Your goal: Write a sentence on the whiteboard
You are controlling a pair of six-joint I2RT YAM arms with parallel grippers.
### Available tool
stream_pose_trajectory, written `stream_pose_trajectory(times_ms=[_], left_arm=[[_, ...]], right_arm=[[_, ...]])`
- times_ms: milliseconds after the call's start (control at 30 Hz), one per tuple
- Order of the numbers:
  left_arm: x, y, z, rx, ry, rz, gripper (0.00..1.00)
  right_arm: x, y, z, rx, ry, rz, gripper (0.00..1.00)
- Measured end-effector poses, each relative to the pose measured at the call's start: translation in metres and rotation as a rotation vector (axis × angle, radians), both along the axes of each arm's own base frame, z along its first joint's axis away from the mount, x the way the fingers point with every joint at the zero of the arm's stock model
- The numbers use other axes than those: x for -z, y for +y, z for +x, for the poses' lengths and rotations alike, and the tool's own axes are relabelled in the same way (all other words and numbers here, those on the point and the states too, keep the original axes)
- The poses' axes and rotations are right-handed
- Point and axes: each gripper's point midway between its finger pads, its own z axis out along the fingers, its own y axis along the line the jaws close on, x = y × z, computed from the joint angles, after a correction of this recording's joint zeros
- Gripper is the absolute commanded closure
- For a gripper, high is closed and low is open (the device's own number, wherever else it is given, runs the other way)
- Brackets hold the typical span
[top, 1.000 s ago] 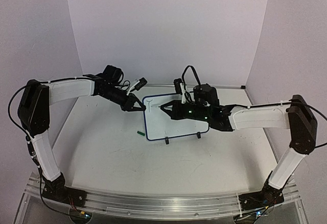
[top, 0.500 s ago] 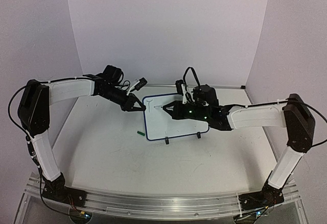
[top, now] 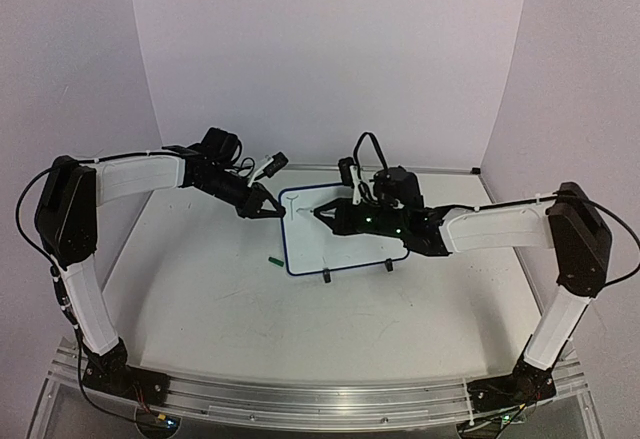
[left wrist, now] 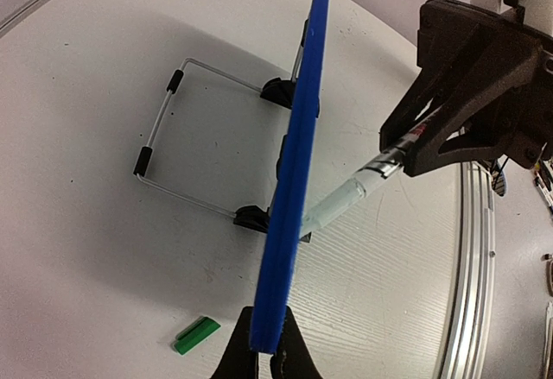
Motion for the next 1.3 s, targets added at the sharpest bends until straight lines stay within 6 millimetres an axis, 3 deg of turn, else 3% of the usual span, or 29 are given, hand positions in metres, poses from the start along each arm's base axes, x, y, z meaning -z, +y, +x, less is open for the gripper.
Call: stream_pose_trajectory(times_ms=[300,533,1300], left_arm=[[0.0,0.0,0.0,-0.003,-0.002,0.003,1.0],[0.001,0.0,0.001,-0.004,-0.003,0.004,1.0],[0.001,0.0,0.0,-0.002,-0.002,0.005,1.0]], right_arm=[[0.01,0.004,-0.003,-0.025,0.019,-0.011,1.0],[0.017,-0.004,-0.005,0.0,0.025,-0.033,1.0],[0.006,-0.007,-0.003,0.016,-0.003,-0.024,1.0]])
